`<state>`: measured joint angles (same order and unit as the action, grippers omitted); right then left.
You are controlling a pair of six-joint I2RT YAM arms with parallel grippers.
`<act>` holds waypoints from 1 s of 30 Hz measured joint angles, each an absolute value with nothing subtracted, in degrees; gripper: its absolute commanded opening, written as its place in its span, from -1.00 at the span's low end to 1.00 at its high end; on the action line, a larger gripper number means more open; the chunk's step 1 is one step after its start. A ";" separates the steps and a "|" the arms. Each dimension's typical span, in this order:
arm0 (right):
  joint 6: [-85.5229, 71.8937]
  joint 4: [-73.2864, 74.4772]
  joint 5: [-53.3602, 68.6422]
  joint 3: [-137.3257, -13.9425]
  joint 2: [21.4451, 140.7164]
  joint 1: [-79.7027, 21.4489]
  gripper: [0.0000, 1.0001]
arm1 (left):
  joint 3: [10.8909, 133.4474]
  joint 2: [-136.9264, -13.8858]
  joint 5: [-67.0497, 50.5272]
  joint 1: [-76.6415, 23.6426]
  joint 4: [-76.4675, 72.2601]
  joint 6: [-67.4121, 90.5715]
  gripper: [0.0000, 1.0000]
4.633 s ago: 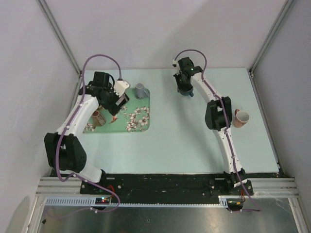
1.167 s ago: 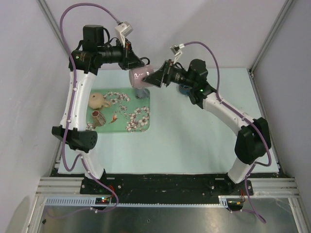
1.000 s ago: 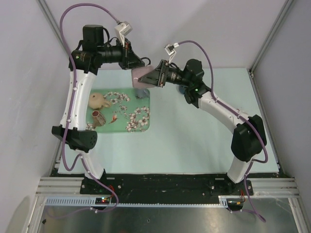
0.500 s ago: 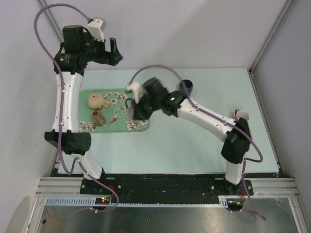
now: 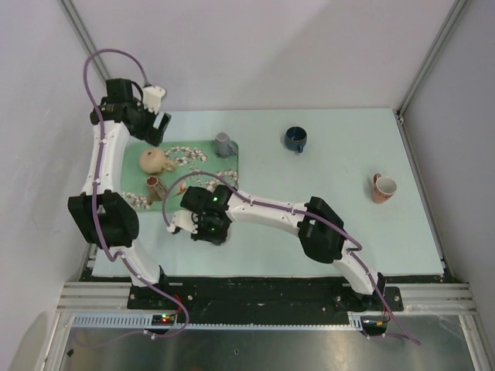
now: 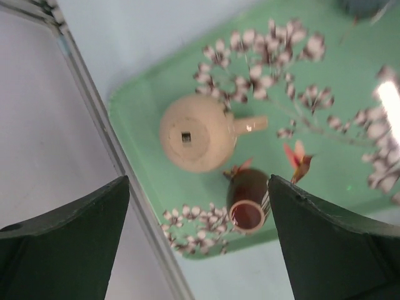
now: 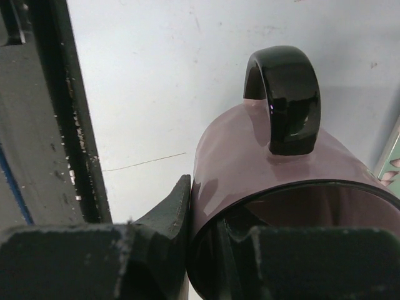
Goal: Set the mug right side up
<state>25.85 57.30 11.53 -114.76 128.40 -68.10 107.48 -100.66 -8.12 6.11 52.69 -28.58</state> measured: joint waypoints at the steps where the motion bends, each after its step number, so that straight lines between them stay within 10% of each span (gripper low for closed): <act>1: 26.20 56.71 11.40 -114.21 128.40 -68.12 -1.00 | 105.54 -100.53 -7.73 6.02 52.99 -31.24 0.87; 9: 27.94 54.50 10.46 -111.55 128.42 -68.53 -0.68 | 94.78 -99.57 -5.17 4.08 52.60 -51.13 0.71; 19: 29.08 52.71 8.62 -110.85 128.40 -69.49 0.33 | 90.96 -101.06 -8.95 1.17 53.39 -74.46 0.72; 30: 26.52 48.05 8.86 -105.54 117.75 -69.01 0.61 | 93.56 -111.20 -7.55 0.16 55.00 -87.20 0.65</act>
<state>26.52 48.05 8.86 -105.54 117.75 -69.01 93.56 -111.20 -7.55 0.16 55.00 -87.20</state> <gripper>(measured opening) 0.792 0.877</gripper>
